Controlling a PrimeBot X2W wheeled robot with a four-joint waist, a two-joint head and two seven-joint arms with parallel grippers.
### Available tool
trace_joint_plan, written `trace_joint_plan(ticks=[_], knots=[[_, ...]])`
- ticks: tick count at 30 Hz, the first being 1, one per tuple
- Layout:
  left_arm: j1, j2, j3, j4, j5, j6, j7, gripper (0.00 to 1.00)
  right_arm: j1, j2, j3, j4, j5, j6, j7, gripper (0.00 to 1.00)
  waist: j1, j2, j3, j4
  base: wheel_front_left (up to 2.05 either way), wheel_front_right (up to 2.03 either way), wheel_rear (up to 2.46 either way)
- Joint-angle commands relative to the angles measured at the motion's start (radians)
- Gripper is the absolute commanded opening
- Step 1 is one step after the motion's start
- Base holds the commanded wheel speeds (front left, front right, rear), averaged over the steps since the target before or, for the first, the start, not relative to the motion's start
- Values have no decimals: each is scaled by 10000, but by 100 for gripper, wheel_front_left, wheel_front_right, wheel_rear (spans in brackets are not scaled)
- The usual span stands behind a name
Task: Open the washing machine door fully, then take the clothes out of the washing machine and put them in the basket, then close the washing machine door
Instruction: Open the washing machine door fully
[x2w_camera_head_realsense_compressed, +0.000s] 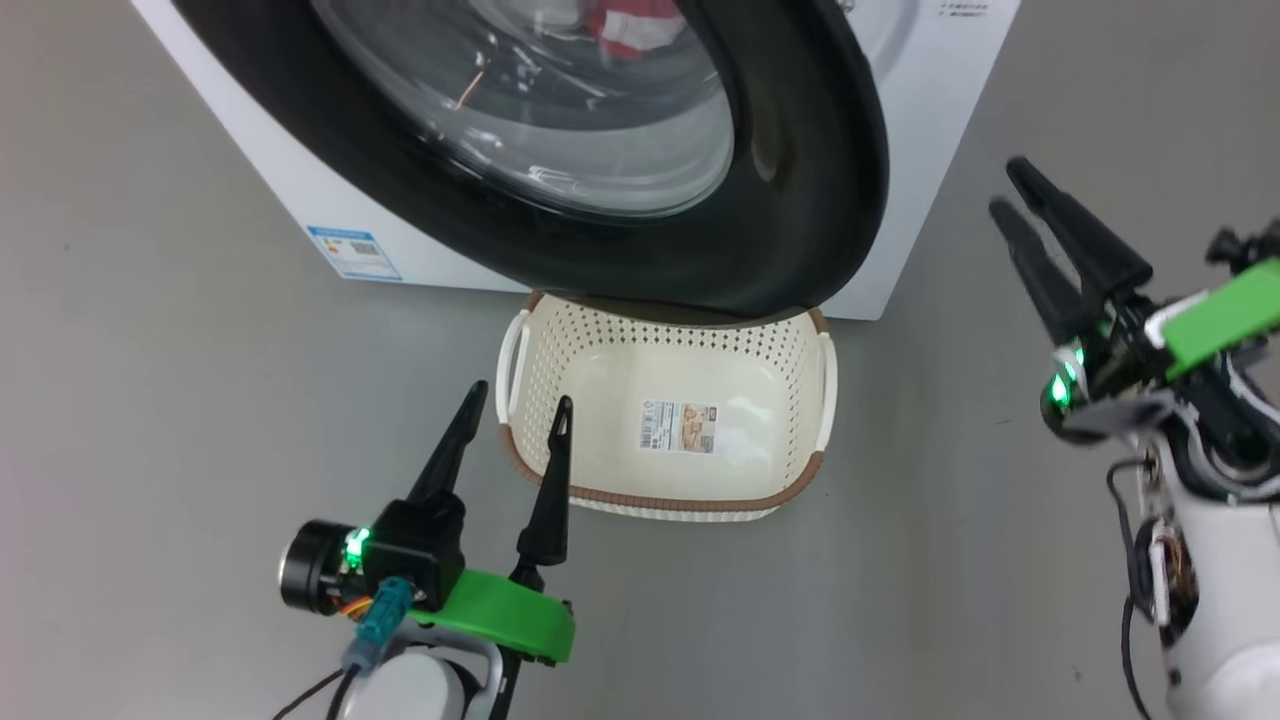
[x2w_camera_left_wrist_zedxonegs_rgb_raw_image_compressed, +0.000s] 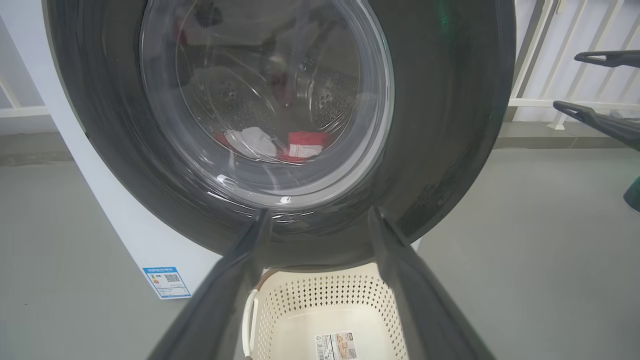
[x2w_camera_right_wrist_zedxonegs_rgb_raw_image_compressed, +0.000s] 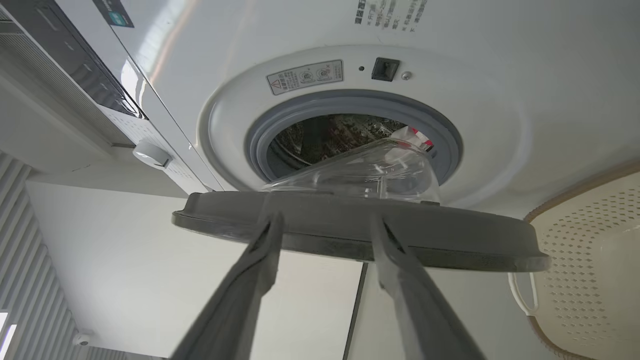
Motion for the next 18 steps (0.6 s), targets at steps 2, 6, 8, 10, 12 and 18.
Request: trace_joint_plan(ticks=[2, 6, 8, 10, 12, 18], knots=[[124, 143, 448, -167, 65, -40, -92, 100, 719, 162, 163, -915, -263, 6, -353, 100, 0, 0, -215, -214, 0, 0, 0], [291, 143, 669, -114, 156, -86, -92, 100, 1770, 233, 391, -1721, -797, 6, -1084, 100, 0, 0, -393, -387, 0, 0, 0], [377, 143, 761, -77, 206, -125, -92, 100, 2273, 254, 475, -2101, -1005, 6, -1538, 100, 0, 0, -488, -431, 0, 0, 0], [463, 143, 828, -43, 239, -161, -92, 100, 2795, 265, 542, -2500, -1299, 6, -2094, 100, 0, 0, -598, -469, 0, 0, 0], [568, 143, 901, -31, 258, -175, -92, 100, 3295, 274, 614, -2868, -1542, 6, -2663, 100, 0, 0, -689, -530, 0, 0, 0], [848, 143, 1067, 1, 294, -200, -92, 100, 4460, 175, 1081, -3660, -2699, 6, -4243, 100, 0, 0, -962, -690, 0, 0, 0]])
